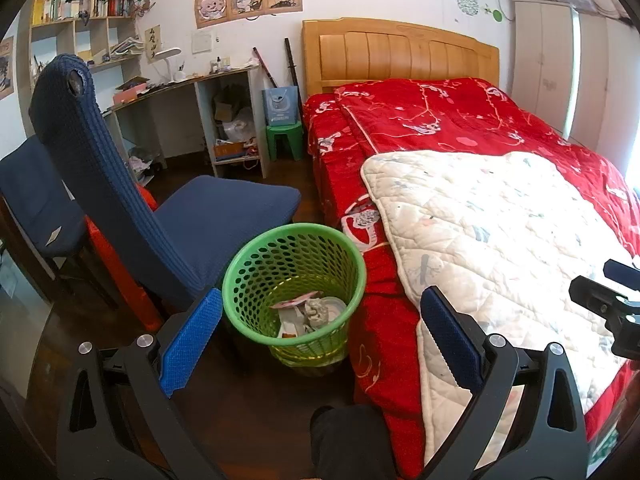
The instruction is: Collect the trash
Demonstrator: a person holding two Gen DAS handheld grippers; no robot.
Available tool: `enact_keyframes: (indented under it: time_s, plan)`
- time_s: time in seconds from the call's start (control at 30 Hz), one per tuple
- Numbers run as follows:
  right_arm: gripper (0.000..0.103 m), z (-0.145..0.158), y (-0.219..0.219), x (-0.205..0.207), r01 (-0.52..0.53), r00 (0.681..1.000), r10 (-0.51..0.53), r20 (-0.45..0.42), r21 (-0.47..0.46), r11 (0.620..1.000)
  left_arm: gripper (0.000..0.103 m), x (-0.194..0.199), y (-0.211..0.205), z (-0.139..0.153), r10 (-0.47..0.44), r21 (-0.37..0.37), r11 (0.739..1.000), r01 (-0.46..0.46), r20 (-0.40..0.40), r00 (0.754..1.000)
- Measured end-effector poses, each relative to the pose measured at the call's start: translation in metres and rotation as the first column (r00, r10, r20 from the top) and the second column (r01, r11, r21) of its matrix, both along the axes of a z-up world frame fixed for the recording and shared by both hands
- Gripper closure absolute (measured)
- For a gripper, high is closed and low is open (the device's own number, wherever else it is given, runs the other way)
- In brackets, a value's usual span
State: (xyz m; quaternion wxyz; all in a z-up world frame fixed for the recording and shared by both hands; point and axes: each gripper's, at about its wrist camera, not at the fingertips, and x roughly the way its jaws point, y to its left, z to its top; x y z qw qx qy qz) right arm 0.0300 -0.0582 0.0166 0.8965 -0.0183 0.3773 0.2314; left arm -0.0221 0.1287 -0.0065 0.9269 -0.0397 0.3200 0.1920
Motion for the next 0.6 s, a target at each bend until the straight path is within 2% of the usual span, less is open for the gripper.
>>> enact_keyframes:
  time_s: [0.6]
  plan:
    - [0.009,-0.0015,0.0032,-0.0024,-0.009,1.000,0.009,-0.004,0.009,1.000,0.005,-0.0033,0.0051,-0.0006,0.036,-0.007,0.999,-0.036,0.002,0.999]
